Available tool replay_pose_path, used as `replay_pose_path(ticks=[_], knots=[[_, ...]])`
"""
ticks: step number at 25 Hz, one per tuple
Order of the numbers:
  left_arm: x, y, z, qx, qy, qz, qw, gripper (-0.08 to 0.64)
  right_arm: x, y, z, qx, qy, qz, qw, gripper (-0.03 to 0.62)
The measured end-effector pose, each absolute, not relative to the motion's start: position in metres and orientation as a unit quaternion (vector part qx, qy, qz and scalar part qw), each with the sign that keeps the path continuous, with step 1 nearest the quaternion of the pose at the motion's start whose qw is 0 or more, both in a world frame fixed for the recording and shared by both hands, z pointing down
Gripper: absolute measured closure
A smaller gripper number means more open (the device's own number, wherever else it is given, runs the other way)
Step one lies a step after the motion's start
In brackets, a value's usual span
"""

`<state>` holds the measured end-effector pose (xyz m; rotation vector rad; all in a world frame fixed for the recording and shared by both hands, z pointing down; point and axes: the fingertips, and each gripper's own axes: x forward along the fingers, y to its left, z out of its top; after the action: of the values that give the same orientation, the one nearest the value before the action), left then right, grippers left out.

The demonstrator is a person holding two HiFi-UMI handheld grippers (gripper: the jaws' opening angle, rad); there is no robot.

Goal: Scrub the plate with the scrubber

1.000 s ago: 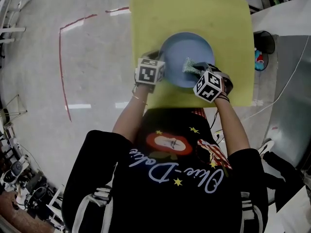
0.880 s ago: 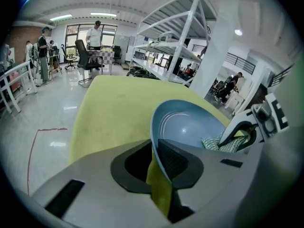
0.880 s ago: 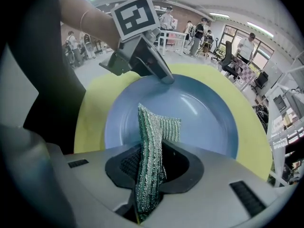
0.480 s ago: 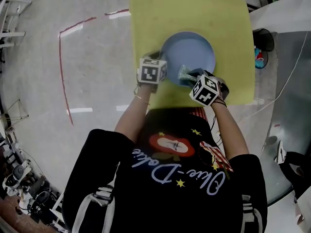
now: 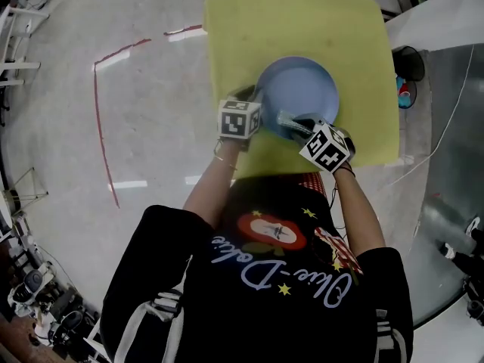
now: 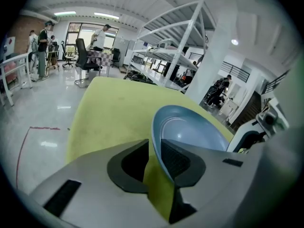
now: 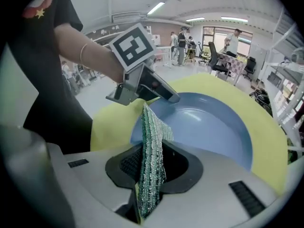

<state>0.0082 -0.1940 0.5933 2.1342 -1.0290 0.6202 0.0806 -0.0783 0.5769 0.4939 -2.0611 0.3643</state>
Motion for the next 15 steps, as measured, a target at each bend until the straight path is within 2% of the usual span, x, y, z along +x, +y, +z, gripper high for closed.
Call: replay_pose_path(ticks=[4, 6, 8, 15], knots=[[0.0, -0.197, 0.581, 0.835, -0.418, 0.218, 0.286, 0.462, 0.091, -0.085, 0.566, 0.259, -0.846, 0.139, 0.445, 0.532], [-0.008, -0.196, 0.569, 0.839, -0.43, 0.2, 0.265, 0.482, 0.093, -0.088, 0.557, 0.288, -0.849, 0.137, 0.422, 0.534], [-0.014, -0.19, 0.552, 0.848, -0.43, 0.188, 0.246, 0.534, 0.092, -0.091, 0.544, 0.32, -0.852, 0.142, 0.39, 0.534], [0.0, -0.168, 0.49, 0.872, -0.43, 0.159, 0.172, 0.554, 0.103, -0.107, 0.497, 0.396, -0.868, 0.162, 0.252, 0.534]])
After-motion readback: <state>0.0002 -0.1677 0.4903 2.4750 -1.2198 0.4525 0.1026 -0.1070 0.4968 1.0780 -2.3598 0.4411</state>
